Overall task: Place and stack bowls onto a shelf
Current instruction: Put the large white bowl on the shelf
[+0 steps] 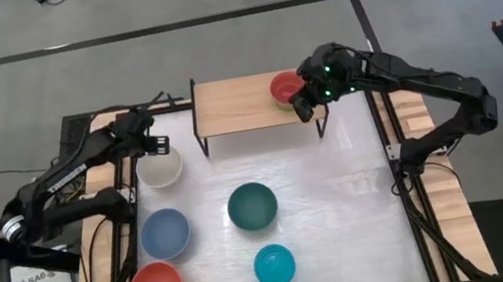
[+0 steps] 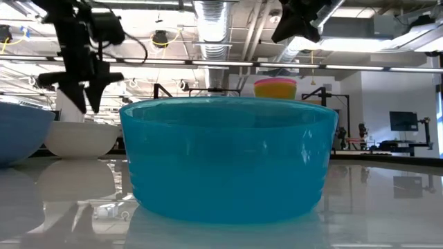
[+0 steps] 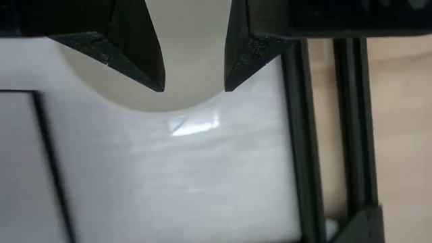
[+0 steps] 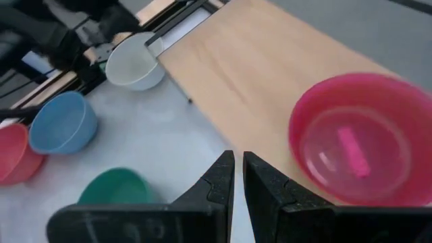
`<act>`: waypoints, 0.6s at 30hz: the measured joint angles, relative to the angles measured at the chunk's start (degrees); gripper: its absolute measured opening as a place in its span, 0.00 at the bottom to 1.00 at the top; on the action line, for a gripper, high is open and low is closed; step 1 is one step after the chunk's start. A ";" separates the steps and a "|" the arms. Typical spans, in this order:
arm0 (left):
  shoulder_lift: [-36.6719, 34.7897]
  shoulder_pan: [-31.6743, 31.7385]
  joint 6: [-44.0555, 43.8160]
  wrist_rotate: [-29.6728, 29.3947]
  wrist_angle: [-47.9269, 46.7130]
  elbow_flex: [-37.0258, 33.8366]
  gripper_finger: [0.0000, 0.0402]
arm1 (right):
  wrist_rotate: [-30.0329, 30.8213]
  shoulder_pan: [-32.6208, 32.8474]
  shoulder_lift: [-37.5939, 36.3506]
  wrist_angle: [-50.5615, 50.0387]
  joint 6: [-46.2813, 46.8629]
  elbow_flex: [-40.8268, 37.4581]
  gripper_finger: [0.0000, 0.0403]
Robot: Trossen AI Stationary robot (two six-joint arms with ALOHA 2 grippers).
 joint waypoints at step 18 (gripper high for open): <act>19.02 6.91 5.31 -0.18 -0.80 -0.23 0.30 | 2.74 4.00 -1.01 -6.92 2.72 0.00 0.15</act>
